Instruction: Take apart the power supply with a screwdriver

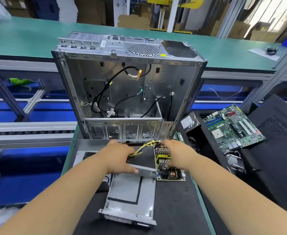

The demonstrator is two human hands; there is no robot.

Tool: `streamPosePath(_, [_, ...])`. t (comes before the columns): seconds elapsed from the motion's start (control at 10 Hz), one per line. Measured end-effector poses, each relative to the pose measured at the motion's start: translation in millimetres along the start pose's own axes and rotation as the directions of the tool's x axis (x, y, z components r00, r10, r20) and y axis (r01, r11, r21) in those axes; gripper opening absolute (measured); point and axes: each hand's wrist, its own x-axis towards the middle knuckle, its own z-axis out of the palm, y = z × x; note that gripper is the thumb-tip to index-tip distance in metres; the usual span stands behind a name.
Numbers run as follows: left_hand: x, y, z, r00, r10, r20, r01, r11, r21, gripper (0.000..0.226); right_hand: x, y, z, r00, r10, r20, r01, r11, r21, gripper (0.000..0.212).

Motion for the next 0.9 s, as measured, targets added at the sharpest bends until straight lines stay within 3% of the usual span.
streamPosePath(0.2, [-2, 4, 5, 0.993, -0.085, -0.079, 0.077, 0.993, -0.091, 0.041, -21, -2, -8, 0.982, 0.076, -0.174, -0.039, 0.977, 0.208, 0.038])
streamPosePath(0.3, [-4, -1, 9, 0.983, -0.125, -0.133, 0.118, 0.991, -0.058, 0.035, -31, -7, -12, 0.96, 0.13, -0.247, -0.064, 0.964, 0.26, 0.029])
streamPosePath(0.6, [-1, -3, 15, 0.971, -0.127, -0.204, 0.084, 0.975, -0.207, 0.023, -45, -29, -17, 0.904, 0.331, -0.273, -0.103, 0.785, 0.61, 0.018])
streamPosePath(0.8, [3, 5, 11, 0.932, -0.253, -0.26, 0.216, 0.963, -0.16, 0.022, -48, -31, -5, 0.901, 0.302, -0.31, -0.068, 0.806, 0.587, 0.018])
streamPosePath(0.9, [-6, 16, 12, 0.843, -0.413, -0.345, 0.352, 0.908, -0.227, 0.057, -57, -23, -7, 0.928, 0.257, -0.27, -0.042, 0.792, 0.61, 0.027])
